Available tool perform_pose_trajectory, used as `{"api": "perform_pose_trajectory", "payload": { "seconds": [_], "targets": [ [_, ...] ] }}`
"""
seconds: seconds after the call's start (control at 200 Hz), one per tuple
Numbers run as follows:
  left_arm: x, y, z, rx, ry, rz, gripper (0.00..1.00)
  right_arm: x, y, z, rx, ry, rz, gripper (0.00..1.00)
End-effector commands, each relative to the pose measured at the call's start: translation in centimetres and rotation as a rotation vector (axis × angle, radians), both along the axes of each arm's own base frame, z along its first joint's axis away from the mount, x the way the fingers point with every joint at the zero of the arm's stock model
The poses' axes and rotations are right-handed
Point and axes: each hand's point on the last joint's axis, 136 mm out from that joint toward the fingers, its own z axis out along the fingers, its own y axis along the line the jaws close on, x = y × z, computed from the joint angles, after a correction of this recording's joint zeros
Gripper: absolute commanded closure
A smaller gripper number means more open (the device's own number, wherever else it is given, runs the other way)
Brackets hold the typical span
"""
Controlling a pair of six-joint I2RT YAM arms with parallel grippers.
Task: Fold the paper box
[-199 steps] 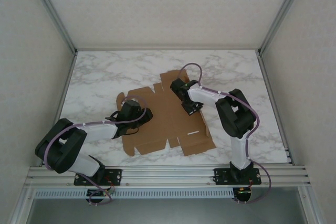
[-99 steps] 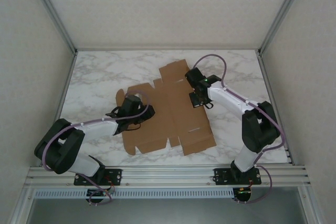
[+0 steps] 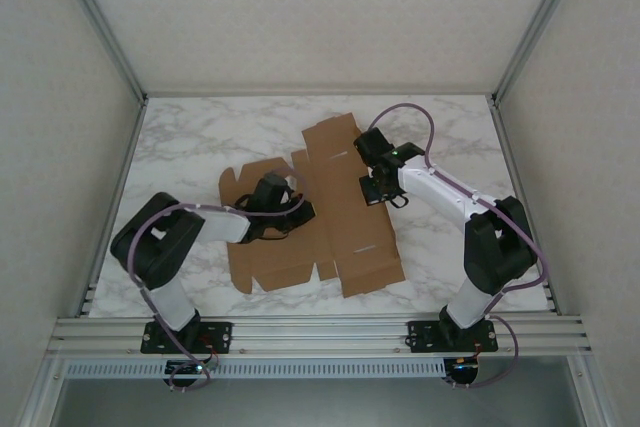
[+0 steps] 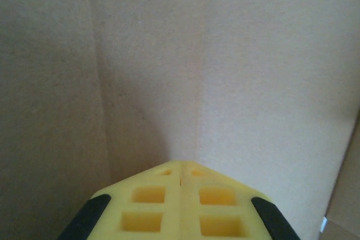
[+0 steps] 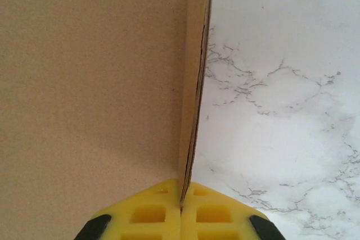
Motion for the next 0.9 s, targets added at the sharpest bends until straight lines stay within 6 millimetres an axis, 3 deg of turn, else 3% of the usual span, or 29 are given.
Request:
{"api": "perform_pose_trajectory", "payload": {
  "seconds": [0.0, 0.25, 0.456, 0.691, 0.896],
  "targets": [
    [0.9, -1.6, 1.1, -0.077, -0.018, -0.014, 1.00, -0.7, 0.3, 1.2, 0.043, 0.005, 0.005, 1.00],
    [0.5, -0.4, -1.1, -0.052, 0.037, 0.023, 1.00, -2.2, 3.5, 5.4, 0.312, 0.029, 0.037, 1.00],
    [0.3, 0.3, -1.7, -0.062, 0.054, 0.032, 1.00, -3.1, 4.4, 9.0, 0.553, 0.059, 0.013, 1.00],
    [0.4, 0.4, -2.5, -0.081, 0.084, 0.037, 1.00, -3.4, 8.6, 10.7, 0.855, 0.160, 0.013, 0.98],
    [0.4, 0.5, -2.9, -0.082, 0.094, 0.039, 1.00, -2.0, 10.6, 10.2, 0.878, 0.197, -0.037, 0.95]
  ]
}}
